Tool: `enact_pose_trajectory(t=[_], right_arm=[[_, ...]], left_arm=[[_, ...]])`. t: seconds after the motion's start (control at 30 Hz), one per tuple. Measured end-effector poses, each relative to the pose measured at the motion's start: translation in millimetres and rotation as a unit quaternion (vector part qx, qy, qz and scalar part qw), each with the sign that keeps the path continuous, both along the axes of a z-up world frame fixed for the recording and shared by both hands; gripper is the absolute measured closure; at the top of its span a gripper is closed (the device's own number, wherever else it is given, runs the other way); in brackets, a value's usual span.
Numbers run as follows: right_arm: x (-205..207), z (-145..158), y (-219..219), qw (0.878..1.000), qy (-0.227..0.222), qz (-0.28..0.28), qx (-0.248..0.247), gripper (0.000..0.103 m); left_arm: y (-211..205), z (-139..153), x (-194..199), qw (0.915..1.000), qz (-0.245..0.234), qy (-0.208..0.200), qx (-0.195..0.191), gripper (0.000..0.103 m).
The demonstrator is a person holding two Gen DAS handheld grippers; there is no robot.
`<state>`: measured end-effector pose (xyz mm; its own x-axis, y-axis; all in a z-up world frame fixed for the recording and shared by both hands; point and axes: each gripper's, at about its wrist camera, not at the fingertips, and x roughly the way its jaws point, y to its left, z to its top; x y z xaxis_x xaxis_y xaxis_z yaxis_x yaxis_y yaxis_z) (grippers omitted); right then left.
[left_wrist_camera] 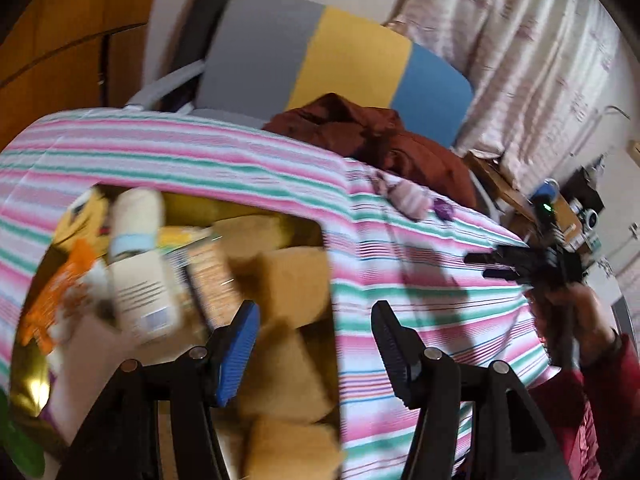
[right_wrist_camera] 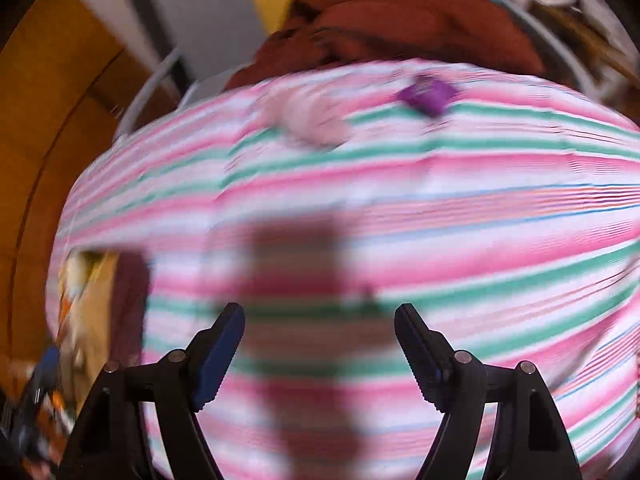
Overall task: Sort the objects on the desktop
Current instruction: 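Move both open grippers from the tray back to the cloth, then grasp the second purple snack packet with the right gripper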
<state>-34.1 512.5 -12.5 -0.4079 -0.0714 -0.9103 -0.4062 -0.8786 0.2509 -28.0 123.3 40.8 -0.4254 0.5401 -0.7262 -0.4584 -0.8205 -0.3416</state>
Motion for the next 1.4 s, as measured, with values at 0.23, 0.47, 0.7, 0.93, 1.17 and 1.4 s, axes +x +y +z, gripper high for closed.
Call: enact_pose_trajectory(t=[0.23, 0.47, 0.7, 0.93, 1.17, 1.4], right_arm=[[-46.0, -12.7, 76.4, 0.994, 0.004, -0.107, 0.004, 0.025], [-95.5, -21.9, 110.4, 0.985, 0.048, -0.163, -0.002, 0.025], [-126.1, -40.4, 118.9, 0.988, 0.024, -0.149, 0.010, 0.043], [-116.0, -40.4, 120.1, 0.992, 0.016, -0.121, 0.024, 0.069], [-70.5, -41.4, 115.2, 0.995, -0.012, -0.098, -0.011, 0.086], [-47.2, -18.2, 105.4, 0.994, 0.056, -0.065, 0.074, 0.029]], left_arm=[[47.0, 0.0, -2.6, 0.9993, -0.035, -0.006, -0.011, 0.044], [68.1, -6.3, -9.9, 0.9986, -0.046, -0.015, -0.022, 0.044], [78.5, -12.5, -23.7, 0.9986, -0.038, -0.025, -0.027, 0.044], [96.7, -13.6, -37.2, 0.9987, -0.035, -0.026, -0.027, 0.044], [140.9, -18.7, -66.8, 0.9982, -0.036, -0.014, -0.046, 0.044], [218.4, -28.6, -106.1, 0.9955, -0.070, -0.026, -0.058, 0.041]])
